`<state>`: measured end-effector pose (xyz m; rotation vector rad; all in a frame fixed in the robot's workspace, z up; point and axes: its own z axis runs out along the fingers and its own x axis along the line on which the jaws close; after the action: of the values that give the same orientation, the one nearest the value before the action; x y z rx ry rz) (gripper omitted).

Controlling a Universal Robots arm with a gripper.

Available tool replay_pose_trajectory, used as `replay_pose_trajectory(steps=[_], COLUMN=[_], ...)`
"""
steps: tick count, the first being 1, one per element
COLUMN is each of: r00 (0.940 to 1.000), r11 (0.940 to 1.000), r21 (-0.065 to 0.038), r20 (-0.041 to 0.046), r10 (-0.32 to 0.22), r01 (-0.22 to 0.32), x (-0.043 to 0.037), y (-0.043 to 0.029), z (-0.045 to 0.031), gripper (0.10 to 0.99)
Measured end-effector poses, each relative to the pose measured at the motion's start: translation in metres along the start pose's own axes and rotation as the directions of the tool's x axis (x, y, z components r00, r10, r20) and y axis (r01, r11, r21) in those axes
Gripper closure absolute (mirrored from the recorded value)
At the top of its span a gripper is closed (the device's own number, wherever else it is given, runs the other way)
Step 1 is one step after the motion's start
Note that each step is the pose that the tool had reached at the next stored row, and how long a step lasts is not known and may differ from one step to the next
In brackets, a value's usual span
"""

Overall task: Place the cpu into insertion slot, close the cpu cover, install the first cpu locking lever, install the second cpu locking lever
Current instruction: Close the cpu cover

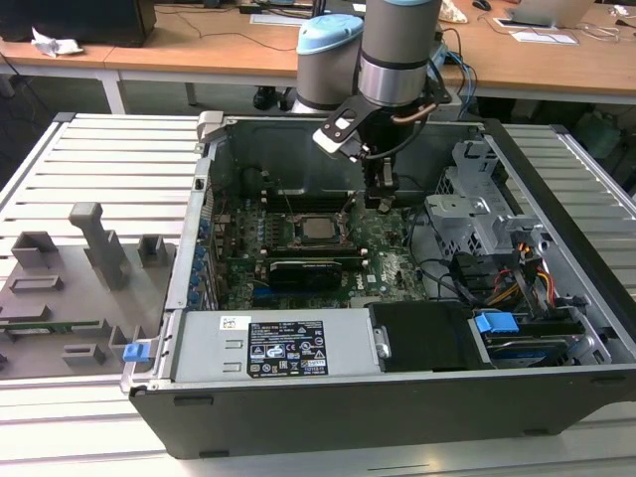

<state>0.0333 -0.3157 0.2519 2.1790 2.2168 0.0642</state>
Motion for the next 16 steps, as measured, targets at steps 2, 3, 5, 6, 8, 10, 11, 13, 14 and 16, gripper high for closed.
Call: replay_pose_trajectory(steps=[2, 3, 5, 6, 8, 10, 11, 13, 14, 16], r00=[1.0000, 1.0000, 1.0000, 1.0000, 1.0000, 1.0000, 1.0000, 1.0000, 1.0000, 1.0000], r11=[1.0000, 1.0000, 1.0000, 1.0000, 1.0000, 1.0000, 1.0000, 1.0000, 1.0000, 1.0000], r21=[0.000, 0.000, 0.000, 0.000, 0.000, 0.000, 0.000, 0.000, 0.000, 0.000], r20=[0.0000, 0.0001, 0.0000, 0.0000, 0.0001, 0.0000, 0.0000, 0.0000, 0.0000, 0.0000], r10=[0.000, 0.000, 0.000, 0.000, 0.000, 0.000, 0.000, 0.000, 0.000, 0.000], r01=[0.000, 0.000, 0.000, 0.000, 0.000, 0.000, 0.000, 0.000, 0.000, 0.000], x=[0.0000, 0.0000, 0.0000, 0.0000, 0.0000, 0.0000, 0.0001, 0.0001, 0.0001, 0.0001], y=[-0.0007, -0.0009, -0.0012, -0.0014, -0.0017, -0.0022, -0.0025, -0.0030, -0.0031, -0.0036], z=[0.0000, 0.0000, 0.0000, 0.0000, 0.0000, 0.0000, 0.0000, 0.0000, 0.0000, 0.0000], gripper=[0.980, 0.980, 0.980, 0.980, 0.980, 0.980, 0.980, 0.980, 0.980, 0.980])
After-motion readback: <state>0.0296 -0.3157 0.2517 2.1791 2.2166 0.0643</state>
